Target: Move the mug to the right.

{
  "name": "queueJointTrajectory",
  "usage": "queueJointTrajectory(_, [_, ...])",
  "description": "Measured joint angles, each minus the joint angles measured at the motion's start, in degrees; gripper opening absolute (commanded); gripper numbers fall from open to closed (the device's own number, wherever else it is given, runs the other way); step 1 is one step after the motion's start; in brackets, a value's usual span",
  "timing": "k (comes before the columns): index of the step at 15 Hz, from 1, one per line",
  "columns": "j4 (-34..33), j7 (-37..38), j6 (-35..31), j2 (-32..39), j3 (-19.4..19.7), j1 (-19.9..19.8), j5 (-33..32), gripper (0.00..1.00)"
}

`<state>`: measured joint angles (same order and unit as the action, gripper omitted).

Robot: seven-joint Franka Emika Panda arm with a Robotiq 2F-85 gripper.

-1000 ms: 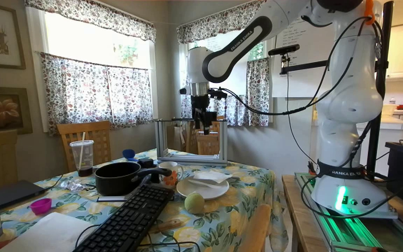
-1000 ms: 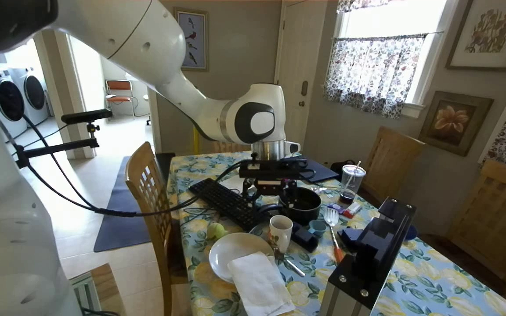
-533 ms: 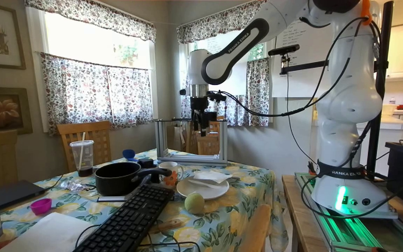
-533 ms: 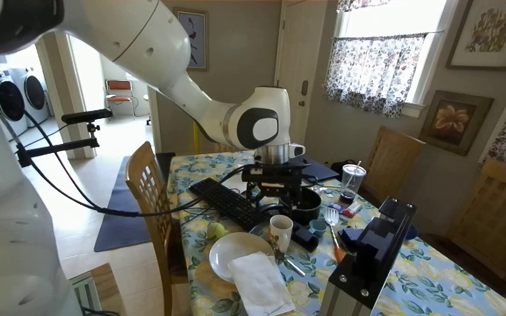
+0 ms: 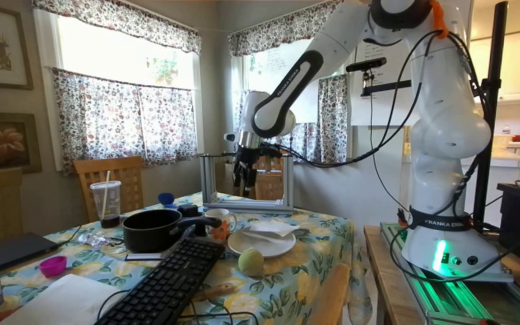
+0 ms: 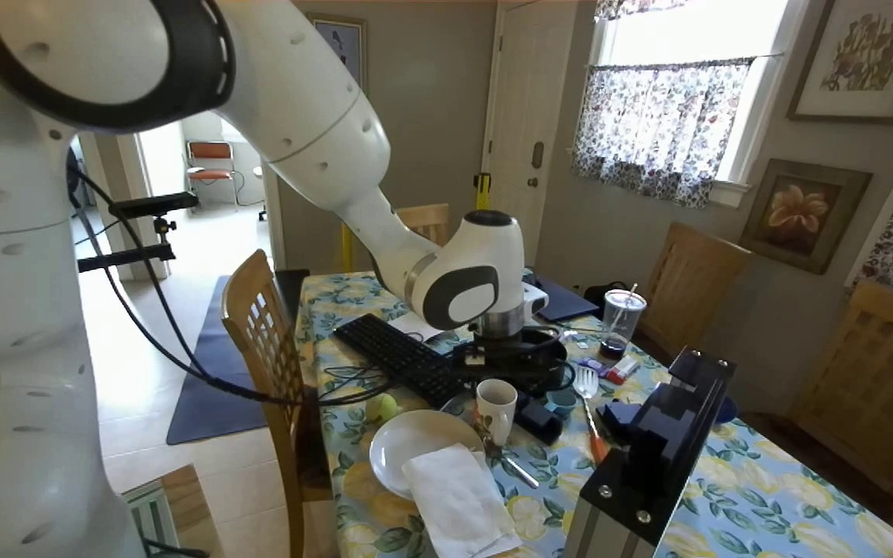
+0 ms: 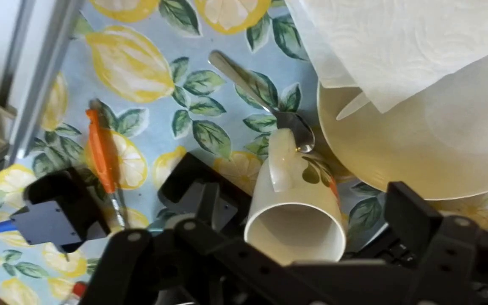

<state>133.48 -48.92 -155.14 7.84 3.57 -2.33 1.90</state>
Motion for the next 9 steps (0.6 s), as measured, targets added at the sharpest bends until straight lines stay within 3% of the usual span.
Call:
queueJointTrajectory(3, [-1.0,-7.0,-0.2,3.8,-3.6,-1.6,6.8,1.0])
queueJointTrajectory(9, [-1.6,-7.7,-0.2,4.2,-4.8,-2.7,7.4,1.0])
